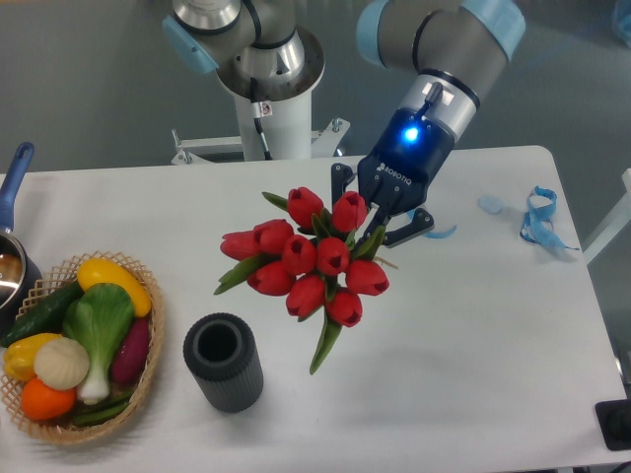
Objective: Insert the flowers into the vase
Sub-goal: 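Carry the red tulip bunch in the gripper toward the grey vase, then lower the tulip stems down into the vase opening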
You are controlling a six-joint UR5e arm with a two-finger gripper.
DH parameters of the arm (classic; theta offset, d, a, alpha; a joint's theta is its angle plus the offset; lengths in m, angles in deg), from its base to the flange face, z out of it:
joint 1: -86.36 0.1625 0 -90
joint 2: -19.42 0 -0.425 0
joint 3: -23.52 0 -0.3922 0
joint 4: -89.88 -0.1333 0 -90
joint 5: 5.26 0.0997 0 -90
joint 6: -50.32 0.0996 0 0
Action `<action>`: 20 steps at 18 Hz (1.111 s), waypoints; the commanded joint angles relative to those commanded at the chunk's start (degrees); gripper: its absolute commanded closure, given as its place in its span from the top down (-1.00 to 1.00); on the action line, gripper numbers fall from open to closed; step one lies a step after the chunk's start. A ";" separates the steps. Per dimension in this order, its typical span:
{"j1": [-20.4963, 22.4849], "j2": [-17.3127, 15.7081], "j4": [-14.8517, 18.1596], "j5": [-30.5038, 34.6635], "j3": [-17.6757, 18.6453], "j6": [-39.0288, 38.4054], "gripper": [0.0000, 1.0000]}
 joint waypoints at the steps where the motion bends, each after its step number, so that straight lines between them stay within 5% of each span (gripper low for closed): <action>1: -0.17 0.00 -0.09 -2.29 0.35 0.70 -0.81; 5: -2.63 0.70 -0.09 -9.69 1.23 3.87 -0.81; 13: -9.75 6.93 -0.09 -12.93 -3.24 5.10 -0.81; 20: -10.81 8.79 -0.09 -15.93 -2.64 5.89 -0.80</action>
